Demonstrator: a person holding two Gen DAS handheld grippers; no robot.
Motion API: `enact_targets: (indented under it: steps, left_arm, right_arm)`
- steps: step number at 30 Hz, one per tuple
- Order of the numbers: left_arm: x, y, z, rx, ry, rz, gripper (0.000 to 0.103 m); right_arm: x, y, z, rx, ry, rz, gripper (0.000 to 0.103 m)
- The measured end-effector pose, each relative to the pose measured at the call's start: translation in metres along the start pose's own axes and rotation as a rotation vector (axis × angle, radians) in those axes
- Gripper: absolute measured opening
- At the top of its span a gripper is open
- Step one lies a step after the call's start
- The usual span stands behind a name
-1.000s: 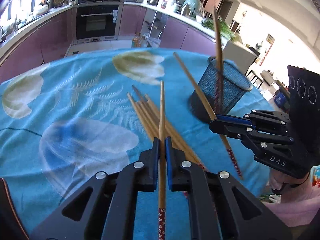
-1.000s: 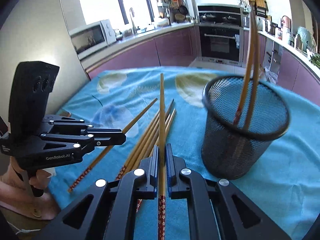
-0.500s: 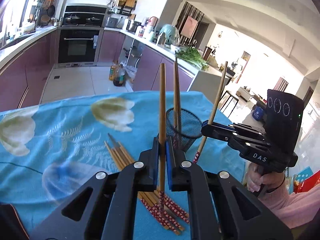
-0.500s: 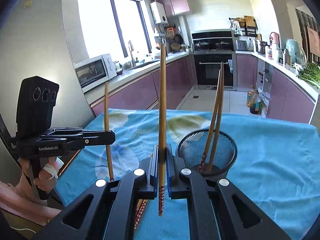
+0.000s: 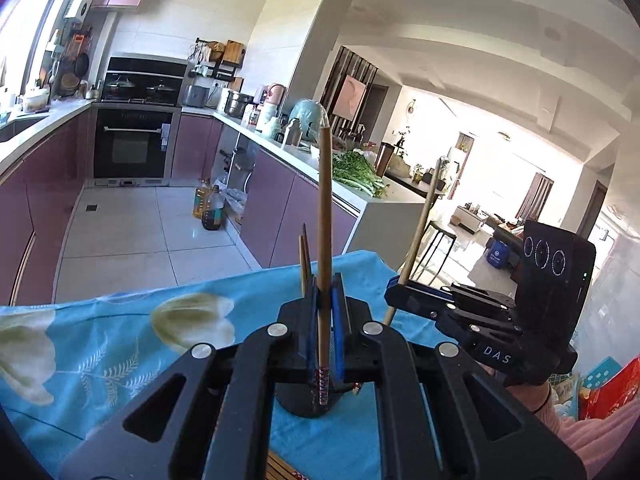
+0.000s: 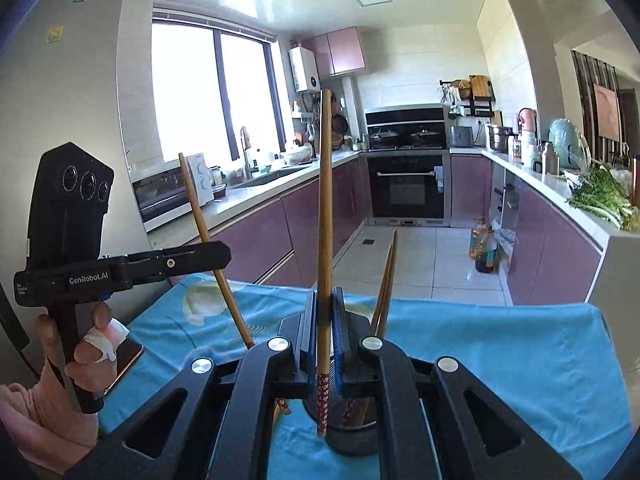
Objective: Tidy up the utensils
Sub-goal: 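Raise both chopsticks upright and release them into the mesh cup, then return both open tools to the remaining chopsticks on the cloth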
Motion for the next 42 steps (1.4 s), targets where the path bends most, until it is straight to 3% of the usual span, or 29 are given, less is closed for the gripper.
enact_targets:
  steps: [5,17,23,33,37,39,42]
  left_arm:
    - [-0.006,-0.012,-0.016,0.013,-0.016,-0.032,0.007]
    - [-0.013,0.009,-0.057,0.147,-0.060,-0.093,0.007]
    - [-0.009,0.020,-0.070,0.206,-0.053,-0.112,0.007]
    - [-0.005,0.037,-0.099,0.295,-0.037,-0.110,0.008]
    - [-0.003,0.039,-0.102,0.288,-0.065,-0.117,0.016]
    - [-0.003,0.039,-0.099,0.281,-0.077,-0.118,0.025]
    - [-0.002,0.040,-0.093,0.264,-0.091,-0.113,0.027]
  right_arm:
    - [-0.007,-0.005,-0.007,-0.013,0.021,0.004,0.006]
    - [-0.016,-0.009,-0.023,-0.034,0.025,-0.037,0.006]
    - [-0.020,0.003,-0.037,0.033,0.039,-0.042,0.006]
    - [-0.031,0.034,-0.067,0.224,0.071,-0.080,0.006]
    - [-0.033,0.039,-0.072,0.240,0.088,-0.094,0.008]
    - [-0.034,0.041,-0.073,0.238,0.092,-0.099,0.008]
    - [-0.035,0.040,-0.074,0.229,0.093,-0.106,0.011]
Point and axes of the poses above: each gripper's, at about its wrist camera, not at the fingertips, and z roughly against the way its jaws point, x to its left, y to its underside, the point moved 1 cm from there along -z, roughly the way its jaws point, and after that the axes turned 6 degrees about -z, right-handed, at the moved point
